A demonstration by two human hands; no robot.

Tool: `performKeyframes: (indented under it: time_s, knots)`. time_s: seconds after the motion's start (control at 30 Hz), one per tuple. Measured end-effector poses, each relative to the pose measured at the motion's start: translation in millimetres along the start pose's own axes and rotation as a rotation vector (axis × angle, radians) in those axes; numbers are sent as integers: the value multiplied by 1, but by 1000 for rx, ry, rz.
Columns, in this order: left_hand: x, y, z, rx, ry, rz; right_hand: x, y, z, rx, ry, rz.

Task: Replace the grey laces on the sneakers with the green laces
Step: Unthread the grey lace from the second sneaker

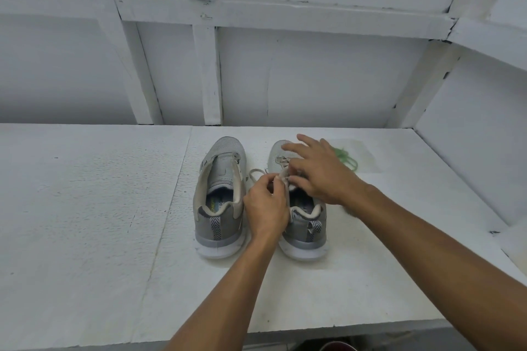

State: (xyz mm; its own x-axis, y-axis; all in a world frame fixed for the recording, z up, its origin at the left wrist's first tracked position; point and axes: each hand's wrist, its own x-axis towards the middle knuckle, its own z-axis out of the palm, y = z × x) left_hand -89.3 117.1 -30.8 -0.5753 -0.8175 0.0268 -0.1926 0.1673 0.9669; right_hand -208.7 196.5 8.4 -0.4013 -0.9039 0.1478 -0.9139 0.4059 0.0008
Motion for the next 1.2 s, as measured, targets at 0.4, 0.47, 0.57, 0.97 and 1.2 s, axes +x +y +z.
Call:
performKeyframes:
  time_s: [0.4, 0.47, 0.57, 0.97, 1.2]
  knots:
    - [0, 0, 0, -12, 7, -22, -4, 4, -8, 0, 93, 0]
    - [0, 0, 0, -19, 0, -12, -4, -3, 1, -37, 51, -59]
    - [0, -1, 1, -18, 3, -11, -2, 0, 2, -125, 126, -133]
    - [0, 0, 1, 13, 15, -12, -3, 1, -4, -37, 151, -125]
    - [1, -1, 1, 23, 15, -8, 3, -3, -1, 43, 121, -185]
